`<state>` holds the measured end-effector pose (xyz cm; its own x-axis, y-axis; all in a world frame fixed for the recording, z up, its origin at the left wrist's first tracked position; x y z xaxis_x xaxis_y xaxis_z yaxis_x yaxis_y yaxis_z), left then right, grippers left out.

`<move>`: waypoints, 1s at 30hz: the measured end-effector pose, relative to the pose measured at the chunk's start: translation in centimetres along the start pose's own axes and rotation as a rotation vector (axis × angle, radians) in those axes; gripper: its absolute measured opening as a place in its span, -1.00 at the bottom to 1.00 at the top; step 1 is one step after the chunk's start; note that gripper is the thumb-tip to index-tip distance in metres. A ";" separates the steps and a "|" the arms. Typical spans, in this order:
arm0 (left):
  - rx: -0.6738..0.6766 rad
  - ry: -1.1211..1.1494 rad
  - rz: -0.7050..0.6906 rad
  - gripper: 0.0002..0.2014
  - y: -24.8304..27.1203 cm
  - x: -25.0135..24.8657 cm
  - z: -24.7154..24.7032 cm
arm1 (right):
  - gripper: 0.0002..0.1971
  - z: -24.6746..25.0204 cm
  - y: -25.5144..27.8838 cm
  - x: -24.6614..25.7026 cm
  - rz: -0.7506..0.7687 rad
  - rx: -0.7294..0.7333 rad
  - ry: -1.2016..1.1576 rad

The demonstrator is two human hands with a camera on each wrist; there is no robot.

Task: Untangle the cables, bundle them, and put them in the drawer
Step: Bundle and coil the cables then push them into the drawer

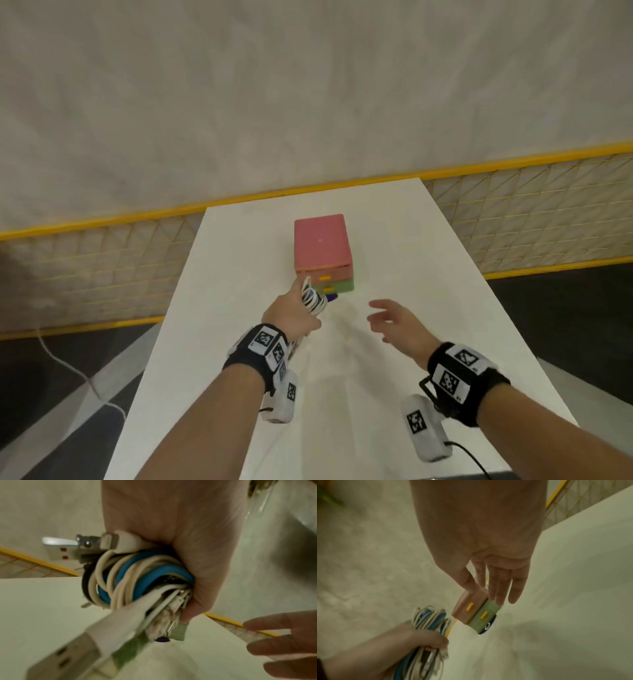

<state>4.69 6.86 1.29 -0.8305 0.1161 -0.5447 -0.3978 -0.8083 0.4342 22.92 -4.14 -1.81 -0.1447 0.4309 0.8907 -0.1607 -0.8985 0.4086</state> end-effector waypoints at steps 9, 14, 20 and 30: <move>0.106 -0.247 -0.048 0.04 -7.4 0.0 2.9 | -0.30 -4.3 -10.2 -2.1 -0.215 -0.159 -0.277; 0.113 -0.012 -0.093 0.04 -7.9 1.5 2.4 | -0.24 -5.4 -14.3 -2.2 -0.201 -0.279 -0.362; 0.098 0.086 -0.098 0.06 -8.1 2.4 1.1 | -0.37 -4.7 -16.9 -2.7 -0.133 -0.388 -0.294; 0.132 0.097 -0.077 0.12 -8.0 2.5 1.0 | -0.51 -6.8 -10.3 -4.2 -0.146 -0.298 -0.403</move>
<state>5.36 14.21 -2.83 -0.7569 0.1132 -0.6437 -0.5116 -0.7155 0.4757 18.56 3.86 -11.10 0.2778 0.4308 0.8587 -0.4308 -0.7431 0.5121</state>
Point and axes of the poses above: each hand's wrist, its own y-axis away from the middle knuckle, its own z-axis out of the back of the hand, x = y × z, the point moved 7 cm from there along -y, towards the middle knuckle, and after that the axes turned 6 degrees about x, right-handed, at the moved point
